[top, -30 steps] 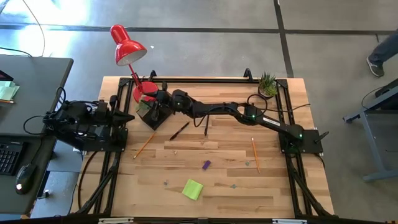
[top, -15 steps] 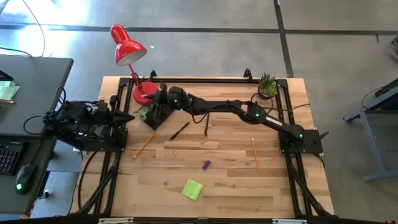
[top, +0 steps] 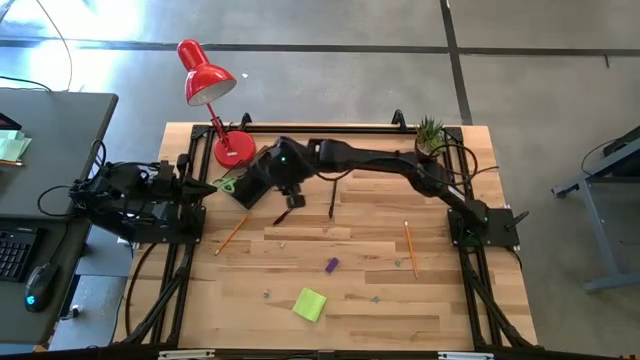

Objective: Pick and place office supplies into organizer
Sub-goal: Put the white binder clip into the desk organizer

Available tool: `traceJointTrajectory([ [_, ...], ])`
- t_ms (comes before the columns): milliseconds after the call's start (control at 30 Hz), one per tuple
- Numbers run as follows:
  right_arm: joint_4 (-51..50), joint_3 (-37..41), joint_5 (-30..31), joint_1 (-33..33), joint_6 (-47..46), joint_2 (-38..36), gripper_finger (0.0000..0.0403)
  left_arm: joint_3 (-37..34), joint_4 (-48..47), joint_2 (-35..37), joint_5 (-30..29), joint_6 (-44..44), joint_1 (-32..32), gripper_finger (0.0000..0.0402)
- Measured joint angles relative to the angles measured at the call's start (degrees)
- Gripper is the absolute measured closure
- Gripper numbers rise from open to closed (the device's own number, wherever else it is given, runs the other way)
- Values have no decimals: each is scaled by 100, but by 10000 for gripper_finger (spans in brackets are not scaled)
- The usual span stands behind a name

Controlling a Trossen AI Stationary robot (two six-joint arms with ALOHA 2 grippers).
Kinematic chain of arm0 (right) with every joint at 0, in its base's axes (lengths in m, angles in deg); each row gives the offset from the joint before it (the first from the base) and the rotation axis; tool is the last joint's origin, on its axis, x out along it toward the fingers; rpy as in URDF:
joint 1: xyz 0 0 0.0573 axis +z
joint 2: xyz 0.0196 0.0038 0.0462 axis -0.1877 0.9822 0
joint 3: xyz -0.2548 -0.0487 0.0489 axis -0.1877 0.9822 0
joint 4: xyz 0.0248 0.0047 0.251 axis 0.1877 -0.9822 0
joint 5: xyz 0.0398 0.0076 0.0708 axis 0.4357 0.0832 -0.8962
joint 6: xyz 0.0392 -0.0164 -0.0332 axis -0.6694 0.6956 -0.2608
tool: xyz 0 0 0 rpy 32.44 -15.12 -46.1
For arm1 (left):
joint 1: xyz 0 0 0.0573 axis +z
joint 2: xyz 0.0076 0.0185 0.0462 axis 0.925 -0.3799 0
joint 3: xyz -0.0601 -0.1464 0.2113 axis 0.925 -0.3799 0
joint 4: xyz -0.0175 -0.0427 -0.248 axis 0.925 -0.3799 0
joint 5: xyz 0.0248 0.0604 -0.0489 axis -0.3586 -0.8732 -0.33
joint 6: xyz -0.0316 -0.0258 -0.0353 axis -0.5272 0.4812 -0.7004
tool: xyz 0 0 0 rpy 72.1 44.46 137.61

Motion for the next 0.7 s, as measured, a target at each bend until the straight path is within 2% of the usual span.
traceJointTrajectory([
  [133, -483, 3, 250, 132, 781, 273, 265, 0, 22, 2, 0, 0, 0, 401],
  [333, -356, -7, 38, 248, 1344, 542, 265, 0, 17, 2, -2, 1, 0, 401],
  [500, -98, 4, 346, 418, 1865, 798, 265, 0, 16, 2, -4, 70, 0, 401],
  [700, 140, 0, 7, 470, 1755, 930, 265, 0, 16, 2, -2, 46, 0, 401],
])
